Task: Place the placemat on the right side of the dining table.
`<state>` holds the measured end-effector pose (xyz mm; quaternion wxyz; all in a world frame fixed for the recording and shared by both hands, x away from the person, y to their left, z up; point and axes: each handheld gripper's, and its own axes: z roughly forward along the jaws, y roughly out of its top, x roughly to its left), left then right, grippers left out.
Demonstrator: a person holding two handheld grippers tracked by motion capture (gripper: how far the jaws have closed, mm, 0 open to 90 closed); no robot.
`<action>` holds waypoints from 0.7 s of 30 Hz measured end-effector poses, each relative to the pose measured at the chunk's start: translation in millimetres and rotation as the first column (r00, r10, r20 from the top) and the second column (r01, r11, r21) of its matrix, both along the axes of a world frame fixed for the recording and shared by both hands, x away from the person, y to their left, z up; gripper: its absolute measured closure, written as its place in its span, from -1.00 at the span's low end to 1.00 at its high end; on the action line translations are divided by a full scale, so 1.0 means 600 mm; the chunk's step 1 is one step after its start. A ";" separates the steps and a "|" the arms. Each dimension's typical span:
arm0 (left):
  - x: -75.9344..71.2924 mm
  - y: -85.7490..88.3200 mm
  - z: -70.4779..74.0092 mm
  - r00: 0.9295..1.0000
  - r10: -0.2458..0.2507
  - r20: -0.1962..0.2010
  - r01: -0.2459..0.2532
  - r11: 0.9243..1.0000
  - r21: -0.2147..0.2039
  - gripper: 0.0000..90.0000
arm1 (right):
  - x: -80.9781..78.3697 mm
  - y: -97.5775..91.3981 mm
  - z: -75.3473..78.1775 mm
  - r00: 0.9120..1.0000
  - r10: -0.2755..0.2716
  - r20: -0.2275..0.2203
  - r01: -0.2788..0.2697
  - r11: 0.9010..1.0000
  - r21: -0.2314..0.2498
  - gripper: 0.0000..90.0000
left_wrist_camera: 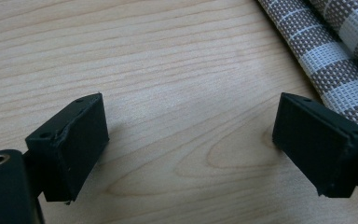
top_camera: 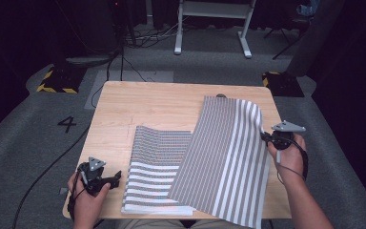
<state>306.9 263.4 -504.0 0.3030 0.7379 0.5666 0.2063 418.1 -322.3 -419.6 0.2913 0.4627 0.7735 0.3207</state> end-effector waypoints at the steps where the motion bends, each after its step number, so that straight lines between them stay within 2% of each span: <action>1: 0.001 -0.001 0.000 1.000 -0.002 -0.004 0.002 1.000 -0.003 -0.78 | 0.005 -0.001 0.003 1.000 -0.003 0.005 0.003 1.000 -0.006 0.95; 5: 0.003 -0.002 0.000 1.000 0.001 -0.004 -0.001 1.000 -0.005 -0.80 | 0.032 -0.009 0.014 0.999 -0.019 0.030 0.020 0.998 -0.055 0.95; 9: 0.003 -0.002 0.000 1.000 0.003 -0.002 -0.003 1.000 -0.003 -0.80 | 0.057 -0.021 0.017 0.999 -0.034 0.023 0.035 0.997 -0.075 0.94; 18: 0.003 -0.002 0.000 1.000 0.000 -0.006 0.000 1.000 -0.004 -0.80 | 0.131 -0.046 0.001 0.997 -0.070 0.039 0.076 0.982 -0.171 0.94; 20: 0.003 -0.002 0.001 1.000 0.000 -0.008 0.000 1.000 -0.004 -0.80 | 0.143 -0.049 -0.002 0.997 -0.065 0.045 0.072 0.982 -0.173 0.88; 21: 0.003 -0.002 0.001 1.000 -0.003 -0.010 0.002 1.000 -0.006 -0.80 | 0.147 -0.050 -0.003 0.997 -0.064 0.048 0.071 0.982 -0.176 0.76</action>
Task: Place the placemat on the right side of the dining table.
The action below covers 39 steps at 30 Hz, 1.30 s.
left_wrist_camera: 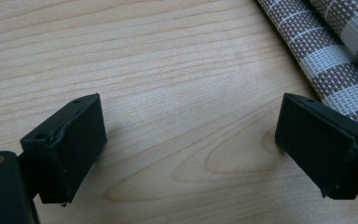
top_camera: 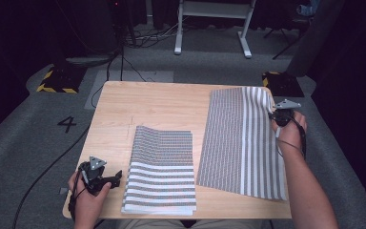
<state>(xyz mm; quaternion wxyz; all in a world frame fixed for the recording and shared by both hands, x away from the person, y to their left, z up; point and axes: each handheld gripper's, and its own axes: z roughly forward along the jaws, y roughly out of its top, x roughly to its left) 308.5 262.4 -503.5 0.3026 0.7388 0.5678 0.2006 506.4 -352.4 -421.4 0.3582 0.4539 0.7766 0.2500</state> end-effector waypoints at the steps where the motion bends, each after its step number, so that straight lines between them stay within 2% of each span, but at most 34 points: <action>1: 0.000 0.000 0.000 1.000 0.002 0.003 -0.002 1.000 0.003 -0.80 | 0.005 -0.002 -0.003 1.000 -0.009 0.012 0.009 1.000 -0.012 0.58; 3: 0.000 0.000 0.000 1.000 0.003 0.002 -0.003 1.000 0.004 -0.80 | 0.010 -0.006 -0.005 0.997 0.000 0.081 0.001 1.000 -0.012 0.21; 5: 0.000 0.000 0.000 1.000 0.003 0.003 -0.003 1.000 0.003 -0.80 | 0.006 -0.006 -0.004 0.995 0.000 0.100 0.002 1.000 -0.017 0.08; 6: 0.000 0.000 0.000 1.000 0.003 0.003 -0.003 1.000 0.004 -0.80 | 0.002 -0.005 -0.004 0.995 0.004 0.100 -0.004 1.000 -0.005 0.03; 9: 0.000 -0.001 -0.001 1.000 0.003 0.005 -0.003 1.000 0.005 -0.80 | -0.014 0.001 -0.001 0.996 0.017 0.085 -0.018 1.000 0.014 -0.01; 14: 0.000 -0.001 0.000 1.000 0.003 0.003 -0.003 1.000 0.003 -0.80 | -0.063 0.028 0.017 0.996 0.059 0.071 -0.067 0.992 0.108 0.05; 15: 0.000 -0.001 0.000 1.000 0.003 0.003 -0.003 1.000 0.003 -0.80 | -0.081 0.041 0.023 0.995 0.085 0.060 -0.094 0.982 0.162 0.06; 16: 0.000 -0.001 0.000 1.000 0.002 0.003 -0.002 1.000 0.004 -0.80 | -0.096 0.054 0.029 0.992 0.112 0.059 -0.122 0.973 0.196 0.06; 18: 0.001 -0.001 -0.001 1.000 -0.001 0.001 0.001 1.000 0.002 -0.81 | -0.121 0.079 0.037 0.987 0.152 0.051 -0.159 0.967 0.201 0.13; 19: 0.001 -0.001 -0.001 1.000 -0.001 0.001 0.001 1.000 0.002 -0.81 | -0.135 0.094 0.040 0.983 0.179 0.025 -0.181 0.960 0.214 0.15; 20: 0.001 -0.001 -0.001 1.000 -0.001 0.001 0.001 1.000 0.001 -0.81 | -0.148 0.108 0.042 0.978 0.209 0.010 -0.205 0.951 0.231 0.16; 21: 0.001 -0.001 -0.001 1.000 0.000 0.001 0.000 1.000 0.001 -0.81 | -0.166 0.130 0.043 0.969 0.247 -0.020 -0.233 0.937 0.261 0.18; 22: 0.001 -0.001 -0.001 1.000 -0.001 0.001 0.001 1.000 0.002 -0.81 | -0.174 0.140 0.043 0.963 0.266 -0.042 -0.246 0.931 0.268 0.17; 24: 0.001 -0.001 -0.001 1.000 -0.001 0.001 0.001 1.000 0.002 -0.81 | -0.192 0.165 0.037 0.944 0.317 -0.091 -0.279 0.915 0.291 0.13; 25: 0.001 -0.001 -0.001 1.000 0.000 0.001 0.000 1.000 0.002 -0.81 | -0.204 0.183 0.031 0.927 0.351 -0.130 -0.301 0.905 0.302 0.10; 26: 0.001 -0.001 -0.001 1.000 0.001 0.001 -0.001 1.000 0.003 -0.81 | -0.212 0.197 0.025 0.913 0.380 -0.149 -0.323 0.896 0.304 0.07; 28: 0.001 -0.001 -0.001 1.000 0.001 0.002 -0.001 1.000 0.004 -0.81 | -0.226 0.221 0.014 0.894 0.416 -0.165 -0.355 0.884 0.304 0.03; 29: 0.001 -0.001 -0.001 1.000 0.002 0.004 -0.002 1.000 0.005 -0.81 | -0.236 0.241 0.003 0.879 0.441 -0.180 -0.376 0.875 0.306 0.02; 31: 0.001 -0.001 -0.001 1.000 0.001 0.002 -0.001 1.000 0.005 -0.81 | -0.246 0.260 -0.009 0.865 0.462 -0.195 -0.391 0.864 0.316 -0.01; 32: 0.001 -0.001 -0.001 1.000 0.002 0.004 -0.002 1.000 0.005 -0.81 | -0.252 0.274 -0.020 0.852 0.480 -0.210 -0.401 0.855 0.329 -0.02; 34: 0.001 -0.001 -0.001 1.000 0.001 0.002 -0.001 1.000 0.003 -0.80 | -0.259 0.295 -0.037 0.834 0.502 -0.229 -0.419 0.846 0.329 -0.04; 36: 0.001 -0.001 -0.001 1.000 0.002 0.004 -0.002 1.000 0.003 -0.81 | -0.264 0.313 -0.055 0.825 0.511 -0.242 -0.430 0.845 0.319 -0.06; 37: 0.001 -0.001 -0.001 1.000 0.001 0.002 -0.001 1.000 0.005 -0.80 | -0.267 0.321 -0.067 0.815 0.521 -0.253 -0.442 0.842 0.309 -0.07; 38: 0.001 -0.001 0.000 1.000 0.000 0.001 0.000 1.000 0.004 -0.80 | -0.271 0.330 -0.083 0.803 0.537 -0.260 -0.459 0.834 0.307 -0.10; 39: 0.001 -0.001 -0.001 1.000 0.001 0.002 -0.001 1.000 0.003 -0.81 | -0.274 0.335 -0.094 0.798 0.541 -0.266 -0.457 0.831 0.319 -0.10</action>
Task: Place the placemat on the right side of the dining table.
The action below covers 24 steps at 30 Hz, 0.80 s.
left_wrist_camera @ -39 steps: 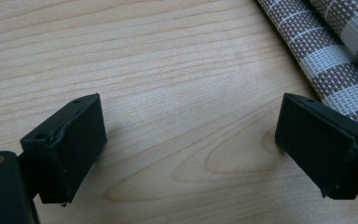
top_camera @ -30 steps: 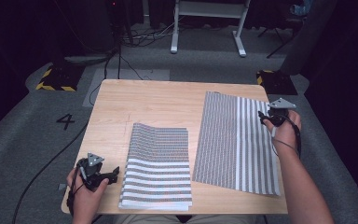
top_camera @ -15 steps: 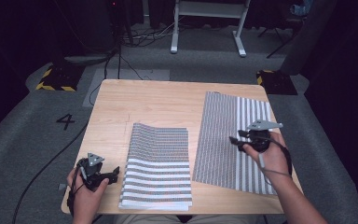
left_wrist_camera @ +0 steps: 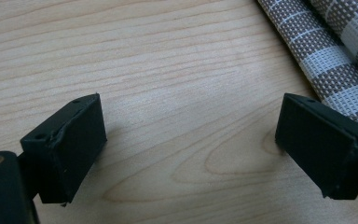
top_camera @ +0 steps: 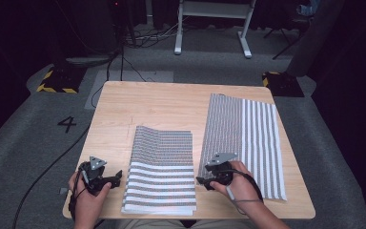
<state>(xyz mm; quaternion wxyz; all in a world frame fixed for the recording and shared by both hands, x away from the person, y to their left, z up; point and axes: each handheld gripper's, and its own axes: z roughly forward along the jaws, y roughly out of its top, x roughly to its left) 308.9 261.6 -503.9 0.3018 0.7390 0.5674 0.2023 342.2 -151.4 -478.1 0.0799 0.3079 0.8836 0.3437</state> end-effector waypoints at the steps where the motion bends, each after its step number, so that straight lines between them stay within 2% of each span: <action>1: 0.000 0.000 0.000 1.000 0.001 0.002 -0.001 1.000 0.001 -0.81 | -0.002 0.003 -0.009 1.000 0.001 -0.006 -0.001 1.000 0.001 -0.10; 3: 0.000 0.000 0.000 1.000 0.001 0.002 -0.001 1.000 0.001 -0.80 | -0.008 0.008 -0.020 1.000 -0.006 0.025 0.006 1.000 -0.001 -0.10; 5: 0.000 0.000 0.000 1.000 0.001 0.002 -0.001 1.000 0.001 -0.80 | -0.011 0.009 -0.021 0.997 0.007 0.072 -0.005 1.000 -0.029 0.03; 6: 0.000 0.000 0.000 1.000 0.001 0.002 -0.001 1.000 0.001 -0.80 | -0.013 0.009 -0.021 0.998 0.016 0.068 -0.015 1.000 -0.023 0.14; 8: 0.000 0.000 0.000 1.000 0.001 0.002 -0.001 1.000 0.001 -0.80 | -0.014 0.008 -0.019 0.997 0.025 0.069 -0.023 0.999 -0.027 0.54; 10: 0.000 0.000 0.000 1.000 0.000 0.002 0.000 1.000 0.001 -0.80 | -0.009 0.004 -0.017 0.998 0.024 0.051 -0.023 0.999 -0.023 0.82; 12: -0.001 0.000 0.000 1.000 0.001 0.002 -0.001 1.000 0.003 -0.80 | -0.002 -0.003 -0.016 0.999 0.031 0.028 -0.031 0.999 -0.014 1.00; 14: -0.001 0.000 0.000 1.000 0.001 0.002 -0.001 1.000 0.002 -0.80 | -0.001 -0.004 -0.016 1.000 0.027 0.012 -0.027 1.000 -0.006 1.00; 20: 0.000 -0.001 0.000 1.000 -0.001 -0.002 0.001 1.000 -0.001 -0.81 | -0.008 -0.008 -0.008 0.999 0.030 0.017 -0.029 0.998 -0.059 1.00; 22: 0.001 -0.002 0.000 1.000 0.006 0.001 -0.006 1.000 0.002 -0.82 | -0.016 -0.008 -0.003 1.000 -0.001 0.029 0.002 0.999 -0.044 0.34; 23: 0.001 -0.002 0.000 1.000 0.006 -0.001 -0.006 1.000 0.004 -0.82 | -0.016 -0.007 -0.004 0.999 -0.009 0.054 0.012 0.999 -0.050 0.04; 24: 0.002 -0.002 0.000 1.000 0.002 -0.001 -0.002 1.000 0.004 -0.83 | -0.016 -0.006 -0.007 0.994 -0.009 0.106 0.016 0.998 -0.066 -0.28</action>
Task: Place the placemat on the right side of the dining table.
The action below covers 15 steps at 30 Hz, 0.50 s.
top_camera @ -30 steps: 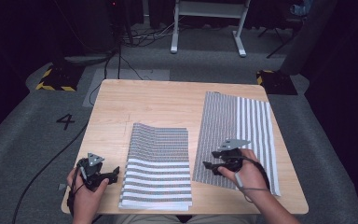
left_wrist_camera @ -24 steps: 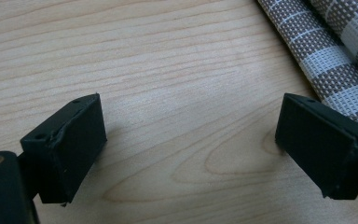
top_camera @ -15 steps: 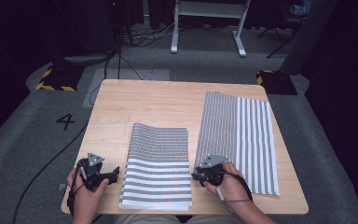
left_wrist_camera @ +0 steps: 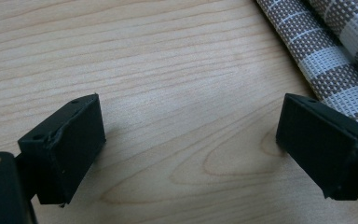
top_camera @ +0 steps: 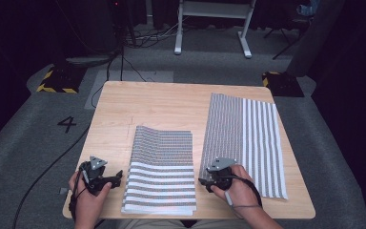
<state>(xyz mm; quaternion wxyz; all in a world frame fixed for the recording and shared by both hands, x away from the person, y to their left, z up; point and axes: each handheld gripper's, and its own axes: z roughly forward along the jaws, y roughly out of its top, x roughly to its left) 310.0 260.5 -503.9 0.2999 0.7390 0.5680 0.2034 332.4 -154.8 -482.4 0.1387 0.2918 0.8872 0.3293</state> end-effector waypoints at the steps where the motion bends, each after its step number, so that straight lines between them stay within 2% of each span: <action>1: 0.000 0.000 0.000 1.000 -0.003 -0.005 0.003 1.000 -0.003 -0.83 | -0.001 0.002 -0.003 1.000 -0.018 0.008 0.018 1.000 -0.006 -0.34; 3: 0.001 -0.001 0.000 1.000 -0.003 -0.002 0.003 1.000 0.000 -0.84 | 0.001 0.002 -0.008 1.000 -0.008 -0.021 0.008 1.000 -0.026 -0.36; 4: 0.001 -0.001 0.000 1.000 -0.003 -0.002 0.003 1.000 -0.001 -0.84 | 0.002 0.003 -0.014 0.999 -0.030 -0.044 0.030 1.000 -0.004 -0.45; 6: 0.001 -0.001 0.000 1.000 -0.003 -0.001 0.003 1.000 -0.001 -0.84 | 0.002 0.002 -0.017 0.999 -0.035 -0.040 0.035 0.999 0.015 -0.42; 9: 0.001 -0.001 0.000 1.000 -0.003 -0.001 0.003 1.000 -0.001 -0.84 | 0.008 -0.003 -0.013 0.998 -0.042 -0.041 0.043 0.999 0.007 -0.08; 11: 0.001 -0.001 0.000 1.000 -0.004 -0.005 0.004 1.000 -0.005 -0.84 | 0.015 -0.013 -0.009 0.997 -0.059 -0.039 0.060 0.998 0.005 0.31; 12: 0.001 -0.001 0.000 1.000 -0.004 -0.003 0.004 1.000 -0.003 -0.84 | 0.019 -0.018 -0.009 0.998 -0.060 -0.036 0.060 0.998 0.008 0.45; 15: 0.001 -0.001 0.000 1.000 -0.004 -0.003 0.004 1.000 -0.003 -0.84 | 0.024 -0.026 -0.008 0.999 -0.049 -0.017 0.049 0.999 0.000 0.75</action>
